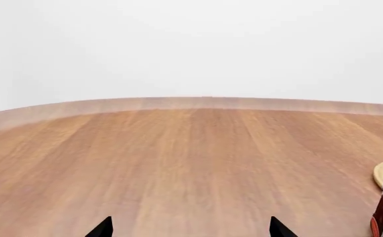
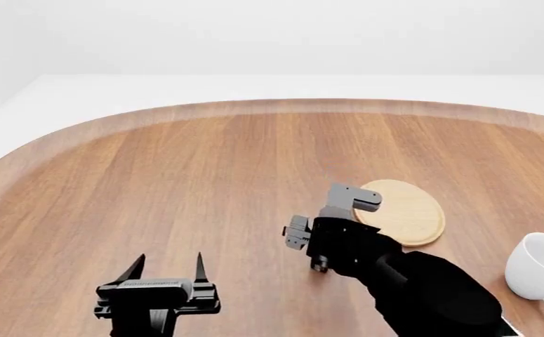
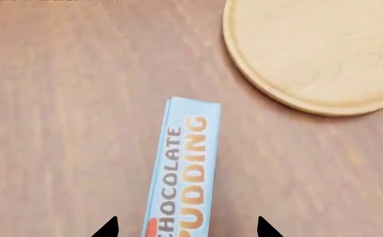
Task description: Put the chocolate pudding to the left of the plate.
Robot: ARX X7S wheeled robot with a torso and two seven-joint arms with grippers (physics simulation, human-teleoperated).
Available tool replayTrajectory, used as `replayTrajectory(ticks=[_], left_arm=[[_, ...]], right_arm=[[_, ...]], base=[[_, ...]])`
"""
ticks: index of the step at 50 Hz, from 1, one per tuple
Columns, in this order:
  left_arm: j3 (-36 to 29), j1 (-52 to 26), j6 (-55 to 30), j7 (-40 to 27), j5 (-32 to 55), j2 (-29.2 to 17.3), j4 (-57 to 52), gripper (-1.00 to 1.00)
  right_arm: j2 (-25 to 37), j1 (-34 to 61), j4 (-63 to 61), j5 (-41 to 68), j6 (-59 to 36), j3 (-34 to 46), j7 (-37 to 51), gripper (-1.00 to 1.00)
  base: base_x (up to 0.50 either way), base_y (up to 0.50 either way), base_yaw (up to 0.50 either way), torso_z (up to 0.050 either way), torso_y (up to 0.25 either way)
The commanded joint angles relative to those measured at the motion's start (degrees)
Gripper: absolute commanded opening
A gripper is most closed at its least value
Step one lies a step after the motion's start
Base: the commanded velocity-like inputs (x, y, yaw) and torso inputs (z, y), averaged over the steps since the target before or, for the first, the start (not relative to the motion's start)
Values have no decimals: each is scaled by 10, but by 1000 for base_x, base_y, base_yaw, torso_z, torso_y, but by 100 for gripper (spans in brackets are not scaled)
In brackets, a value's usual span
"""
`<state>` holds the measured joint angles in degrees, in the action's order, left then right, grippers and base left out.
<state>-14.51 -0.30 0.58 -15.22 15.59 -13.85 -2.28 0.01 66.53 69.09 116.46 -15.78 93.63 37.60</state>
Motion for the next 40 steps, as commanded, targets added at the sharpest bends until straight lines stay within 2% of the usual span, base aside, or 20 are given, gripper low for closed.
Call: replayTrajectory(ticks=[1, 14, 27, 28, 40], left_arm=[[0, 8, -19, -14, 1, -10, -31, 100], [-3, 19, -22, -27, -9, -19, -57, 100], [-1, 34, -31, -34, -1, -29, -97, 100], [-1, 35, -31, -34, 0, -30, -101, 100], [-2, 38, -32, -37, 3, -32, -106, 100]], right_arm=[[0, 6, -2, 8, -3, 6, -3, 100], [0, 10, -3, 9, -2, 5, -3, 100], [0, 6, -5, 14, -7, 6, -5, 100], [0, 6, -4, 17, -10, 5, -5, -100], [0, 5, -2, 25, -7, 7, 1, -100]], base=[[0, 0, 0, 0, -131], [0, 0, 0, 0, -247], [0, 0, 0, 0, -7], [0, 0, 0, 0, 0], [0, 0, 0, 0, 0]])
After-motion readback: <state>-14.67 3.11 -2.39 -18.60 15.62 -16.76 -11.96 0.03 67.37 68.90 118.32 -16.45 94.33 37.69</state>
